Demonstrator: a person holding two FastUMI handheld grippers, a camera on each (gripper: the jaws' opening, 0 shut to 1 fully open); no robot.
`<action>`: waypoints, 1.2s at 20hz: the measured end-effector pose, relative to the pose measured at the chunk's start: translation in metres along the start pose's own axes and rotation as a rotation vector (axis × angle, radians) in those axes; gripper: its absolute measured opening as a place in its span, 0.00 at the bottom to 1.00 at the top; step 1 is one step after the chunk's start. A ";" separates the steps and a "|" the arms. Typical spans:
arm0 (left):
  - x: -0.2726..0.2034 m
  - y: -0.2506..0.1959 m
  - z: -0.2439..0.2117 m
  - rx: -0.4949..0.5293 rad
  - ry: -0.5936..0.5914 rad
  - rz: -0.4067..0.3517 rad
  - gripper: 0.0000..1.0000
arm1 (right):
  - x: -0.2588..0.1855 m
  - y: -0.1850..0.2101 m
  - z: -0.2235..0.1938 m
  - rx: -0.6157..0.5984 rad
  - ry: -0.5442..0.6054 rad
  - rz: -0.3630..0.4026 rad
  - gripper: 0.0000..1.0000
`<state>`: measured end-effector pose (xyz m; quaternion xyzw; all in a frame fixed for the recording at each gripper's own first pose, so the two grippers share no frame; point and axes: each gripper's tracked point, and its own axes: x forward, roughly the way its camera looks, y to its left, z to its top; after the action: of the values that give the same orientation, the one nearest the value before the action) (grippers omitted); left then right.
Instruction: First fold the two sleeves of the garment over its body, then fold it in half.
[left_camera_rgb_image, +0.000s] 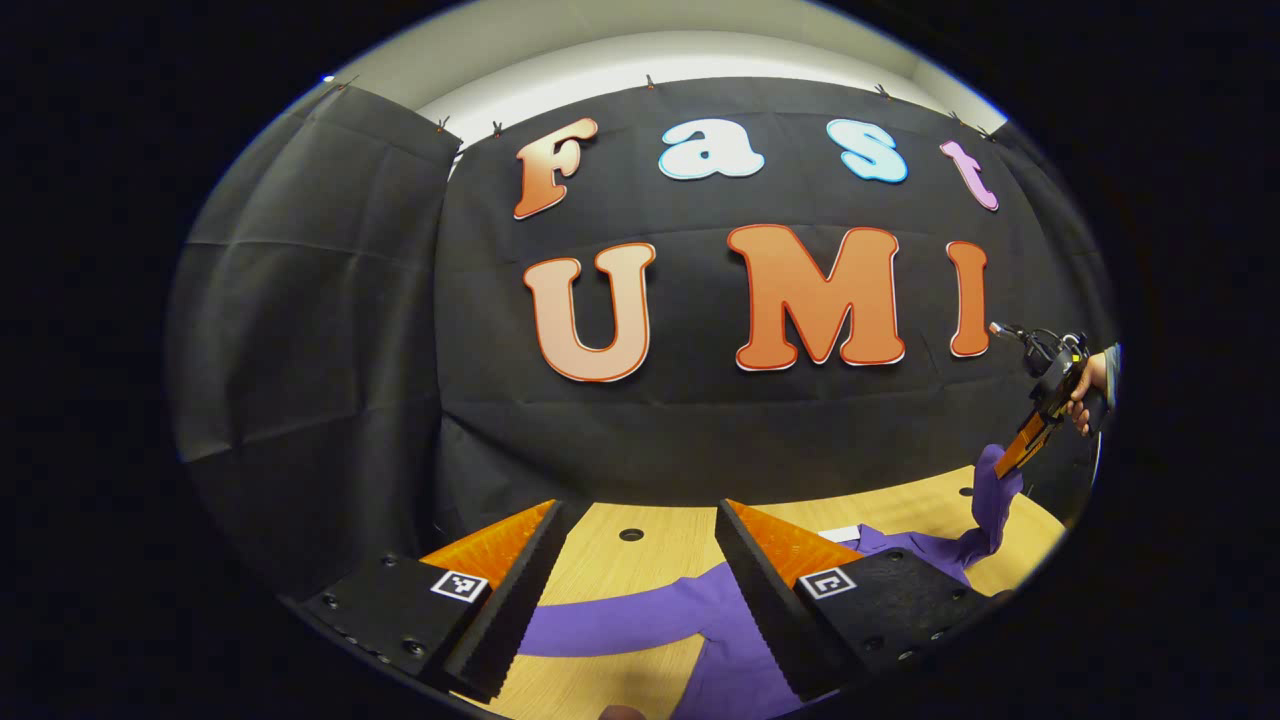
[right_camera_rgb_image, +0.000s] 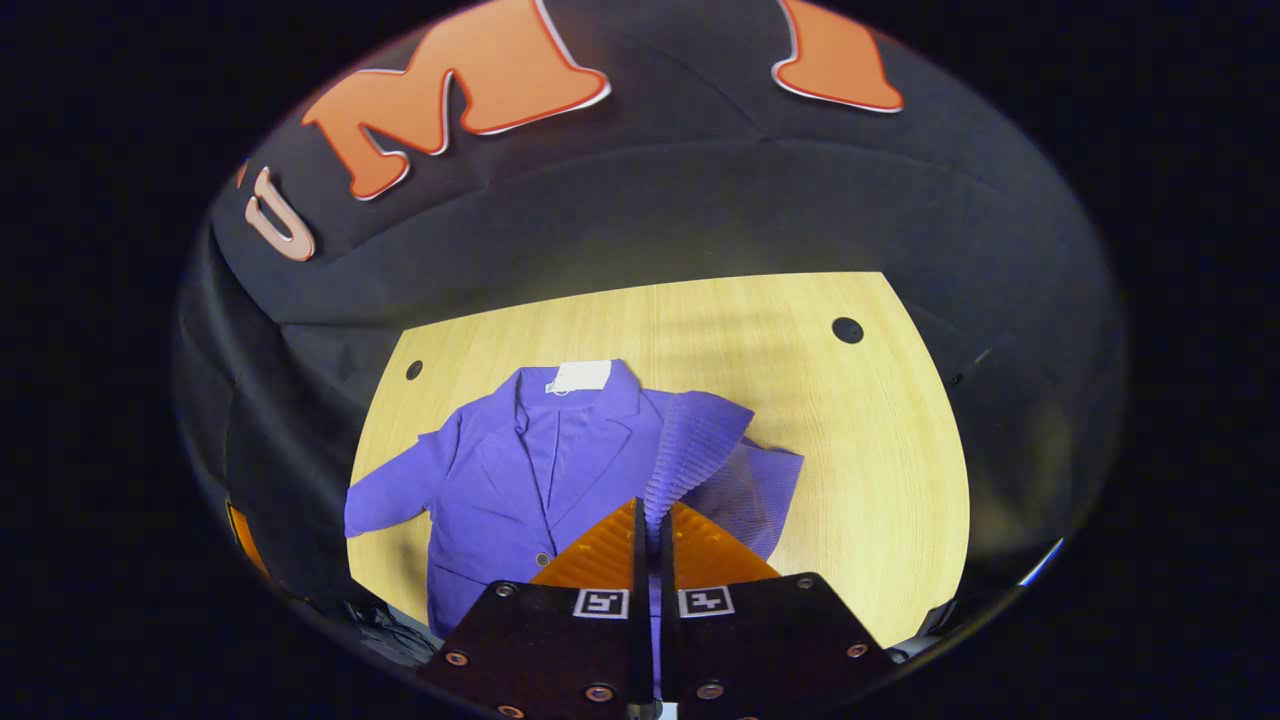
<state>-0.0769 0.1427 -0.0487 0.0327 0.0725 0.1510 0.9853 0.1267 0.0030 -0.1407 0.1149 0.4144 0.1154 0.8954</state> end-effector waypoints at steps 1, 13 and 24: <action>0.000 0.006 -0.003 0.000 0.006 0.012 0.97 | 0.001 0.011 0.002 -0.014 0.002 0.009 0.04; -0.012 0.075 -0.033 -0.007 0.066 0.126 0.97 | 0.026 0.151 0.009 -0.213 0.029 0.137 0.04; -0.013 0.111 -0.066 -0.003 0.140 0.186 0.97 | 0.046 0.249 -0.007 -0.147 0.051 0.330 0.11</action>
<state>-0.1318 0.2468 -0.1020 0.0271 0.1376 0.2440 0.9596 0.1226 0.2538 -0.1031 0.1125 0.4027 0.2936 0.8596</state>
